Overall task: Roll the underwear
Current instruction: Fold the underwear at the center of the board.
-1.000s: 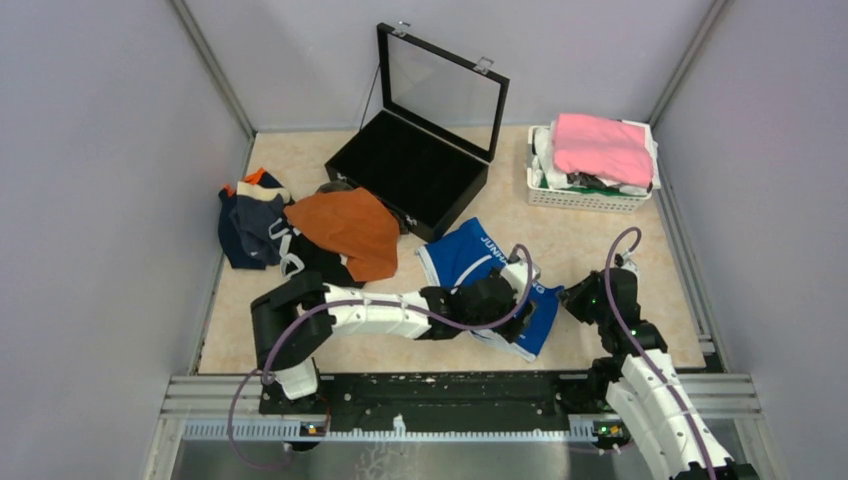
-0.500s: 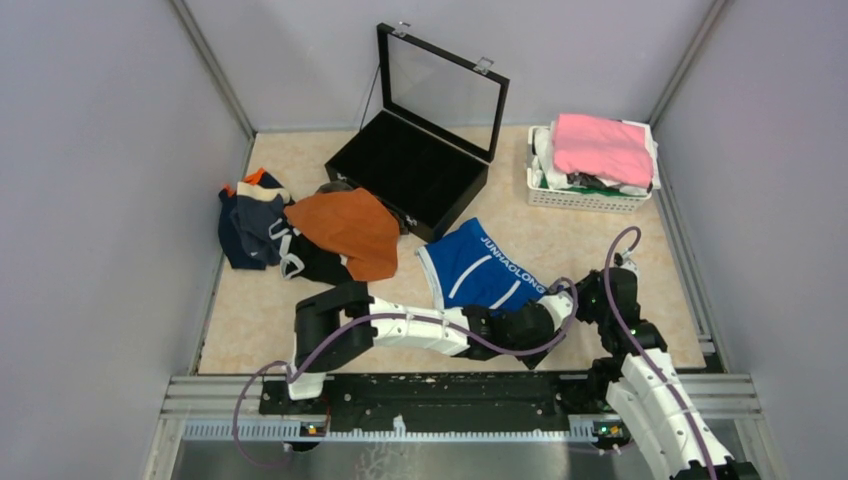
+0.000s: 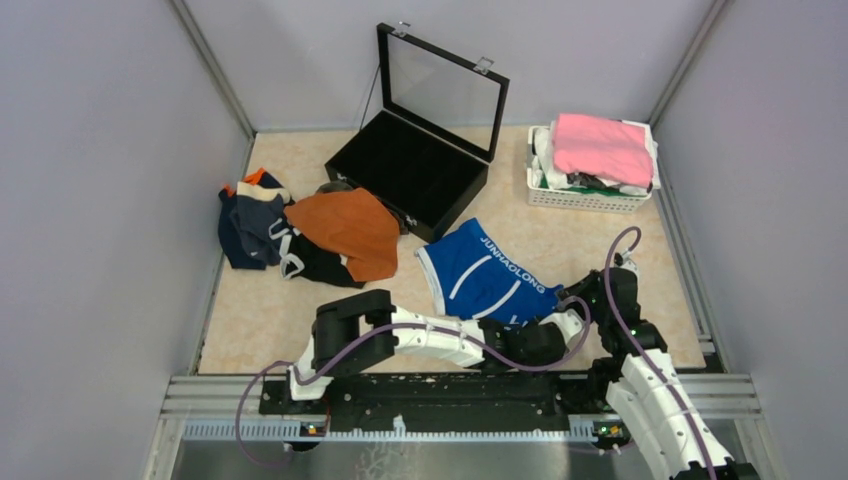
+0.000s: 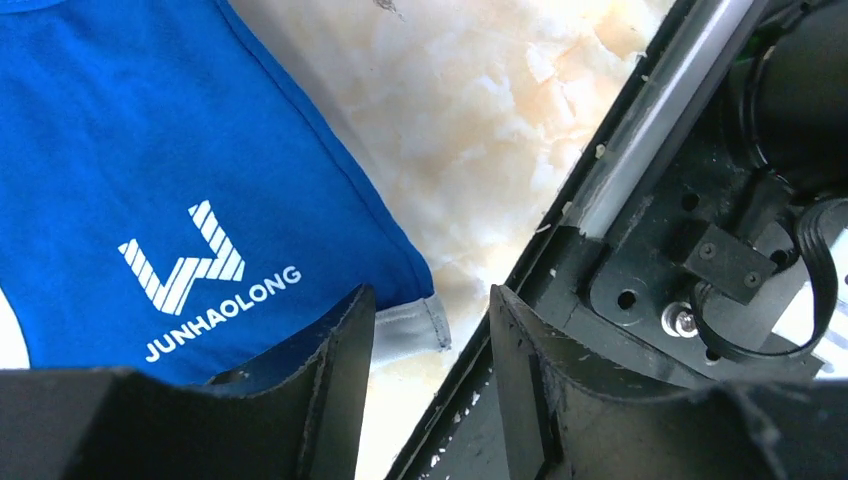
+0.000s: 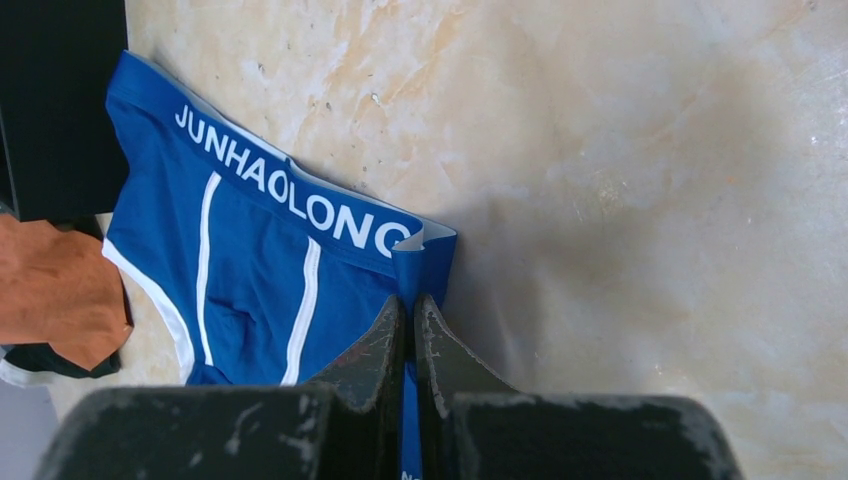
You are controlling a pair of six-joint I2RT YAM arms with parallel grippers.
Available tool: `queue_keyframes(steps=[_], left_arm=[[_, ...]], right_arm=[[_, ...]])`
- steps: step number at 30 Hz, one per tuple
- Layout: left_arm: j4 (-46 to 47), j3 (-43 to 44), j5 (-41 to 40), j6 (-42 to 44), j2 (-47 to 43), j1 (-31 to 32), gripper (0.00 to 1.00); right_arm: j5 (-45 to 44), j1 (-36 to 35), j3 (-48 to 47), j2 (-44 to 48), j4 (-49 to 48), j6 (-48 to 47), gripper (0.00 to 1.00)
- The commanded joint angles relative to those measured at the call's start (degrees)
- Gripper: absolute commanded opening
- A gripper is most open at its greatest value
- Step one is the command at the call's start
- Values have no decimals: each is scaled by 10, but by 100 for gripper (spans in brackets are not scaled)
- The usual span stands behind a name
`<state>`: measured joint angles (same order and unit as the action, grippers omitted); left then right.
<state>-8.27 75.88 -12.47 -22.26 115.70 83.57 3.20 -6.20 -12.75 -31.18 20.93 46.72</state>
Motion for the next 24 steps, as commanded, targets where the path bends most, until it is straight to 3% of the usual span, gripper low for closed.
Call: queue_keyframes(steps=[1,13,24], left_arm=[[-11,26,-23,8,19,1,52],[-60,25,-46,-1,33,8,44],[-63,19,-36,14,29,11,0]], right_arm=[[1,4,-3,5,-6,-2,0],[2,4,-2,8,-6,-1,0],[-17,4,-30,22,26,4,0]])
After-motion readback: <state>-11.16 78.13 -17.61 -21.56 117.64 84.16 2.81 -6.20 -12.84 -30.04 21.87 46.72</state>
